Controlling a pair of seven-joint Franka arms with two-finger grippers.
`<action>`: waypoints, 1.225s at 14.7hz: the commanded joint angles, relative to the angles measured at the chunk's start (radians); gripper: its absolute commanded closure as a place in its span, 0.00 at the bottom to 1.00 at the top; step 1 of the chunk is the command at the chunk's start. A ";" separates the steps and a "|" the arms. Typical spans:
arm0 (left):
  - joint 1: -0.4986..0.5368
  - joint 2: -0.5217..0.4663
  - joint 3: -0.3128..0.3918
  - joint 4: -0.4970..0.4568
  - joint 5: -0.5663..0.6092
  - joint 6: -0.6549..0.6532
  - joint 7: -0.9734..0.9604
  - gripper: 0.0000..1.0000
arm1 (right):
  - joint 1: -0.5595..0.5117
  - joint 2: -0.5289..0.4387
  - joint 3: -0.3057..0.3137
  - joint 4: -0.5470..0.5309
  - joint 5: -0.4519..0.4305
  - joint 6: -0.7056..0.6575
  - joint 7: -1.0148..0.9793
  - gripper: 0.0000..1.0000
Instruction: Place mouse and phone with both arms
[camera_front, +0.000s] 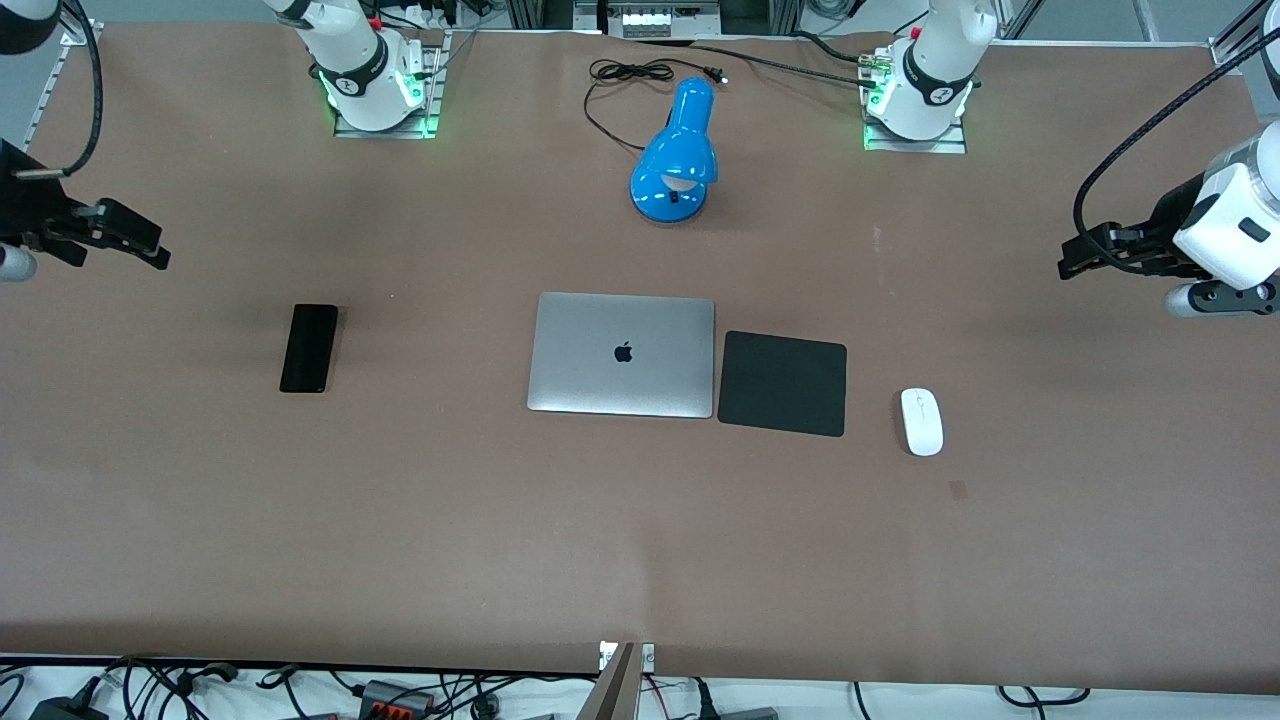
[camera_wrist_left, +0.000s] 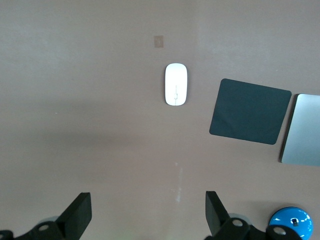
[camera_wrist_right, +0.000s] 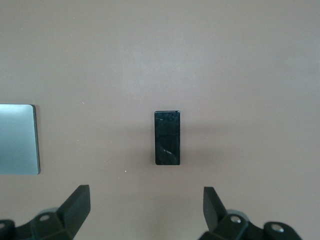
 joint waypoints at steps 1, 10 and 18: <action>0.004 -0.004 0.001 -0.012 -0.027 0.002 -0.003 0.00 | -0.014 0.044 0.014 -0.006 -0.017 0.018 -0.009 0.00; 0.007 0.085 0.001 -0.004 -0.025 -0.050 0.002 0.00 | -0.014 0.159 0.012 -0.229 -0.049 0.319 0.000 0.00; -0.080 0.382 -0.035 0.051 -0.004 0.321 0.005 0.00 | -0.024 0.355 0.011 -0.230 -0.062 0.426 0.023 0.00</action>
